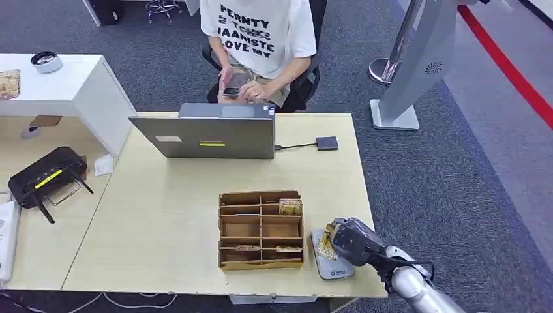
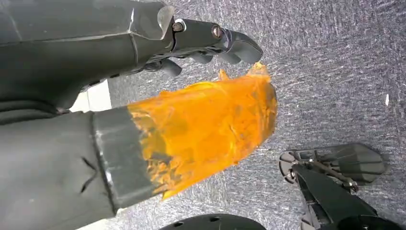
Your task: Pass the card to the sensor for recognition and then transmit it.
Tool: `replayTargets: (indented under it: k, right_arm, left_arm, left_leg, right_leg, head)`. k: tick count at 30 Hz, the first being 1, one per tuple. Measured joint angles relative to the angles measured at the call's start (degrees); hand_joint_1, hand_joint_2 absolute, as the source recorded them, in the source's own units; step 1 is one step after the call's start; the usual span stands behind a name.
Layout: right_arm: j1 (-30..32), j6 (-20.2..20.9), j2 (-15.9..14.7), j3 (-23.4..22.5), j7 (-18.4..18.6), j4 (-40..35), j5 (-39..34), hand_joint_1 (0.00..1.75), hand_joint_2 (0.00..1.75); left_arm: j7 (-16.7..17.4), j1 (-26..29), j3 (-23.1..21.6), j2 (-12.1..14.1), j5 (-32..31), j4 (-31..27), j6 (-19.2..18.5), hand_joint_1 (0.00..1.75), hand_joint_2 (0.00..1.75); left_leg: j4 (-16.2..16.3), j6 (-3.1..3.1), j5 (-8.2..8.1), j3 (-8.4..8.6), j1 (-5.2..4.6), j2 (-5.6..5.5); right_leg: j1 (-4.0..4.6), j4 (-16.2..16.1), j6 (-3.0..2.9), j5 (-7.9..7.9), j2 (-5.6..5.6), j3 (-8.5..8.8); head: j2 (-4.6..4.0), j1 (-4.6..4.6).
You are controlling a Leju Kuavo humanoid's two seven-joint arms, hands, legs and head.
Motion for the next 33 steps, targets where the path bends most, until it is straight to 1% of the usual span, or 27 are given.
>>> replayTargets:
  k: [7, 12, 19, 33]
  right_arm:
    - [-0.2, -0.2, 0.0, 0.4, 0.2, 0.3, 0.2, 1.75, 1.75]
    - [-0.2, -1.7, 0.0, 0.7, 1.0, 0.3, 1.4, 1.75, 1.75]
    - [-0.1, -2.5, 0.0, 0.7, 1.6, 0.3, 3.1, 1.75, 1.75]
    - [0.5, -2.8, -0.1, 0.0, 1.9, -0.1, 4.7, 1.75, 1.75]
  left_arm:
    - [0.0, 0.0, 0.0, 0.0, 0.0, 0.0, 0.0, 0.0, 0.0]
    - [0.0, 0.0, 0.0, 0.0, 0.0, 0.0, -0.1, 0.0, 0.0]
    - [0.0, 0.0, 0.0, 0.0, 0.0, 0.0, -0.4, 0.0, 0.0]
    - [0.0, 0.0, 0.0, 0.0, 0.0, 0.0, -0.4, 0.0, 0.0]
  left_leg:
    - [0.0, 0.0, 0.0, 0.12, 0.0, 0.0]
    - [0.0, 0.0, 0.0, 0.17, 0.0, 0.0]
    - [0.0, 0.0, 0.0, 0.22, 0.0, 0.0]
    - [0.0, 0.0, 0.0, 0.27, -0.01, 0.0]
  right_leg:
    - [0.0, 0.0, 0.0, 0.0, 0.0, 0.12]
    - [0.0, 0.0, 0.0, 0.0, 0.0, 0.16]
    - [0.0, 0.0, 0.0, 0.0, 0.0, 0.21]
    - [-0.01, 0.0, 0.0, 0.0, 0.0, 0.26]
  head:
    - [0.0, 0.0]
    - [0.0, -0.02]
    - [0.0, -0.02]
    - [0.0, 0.0]
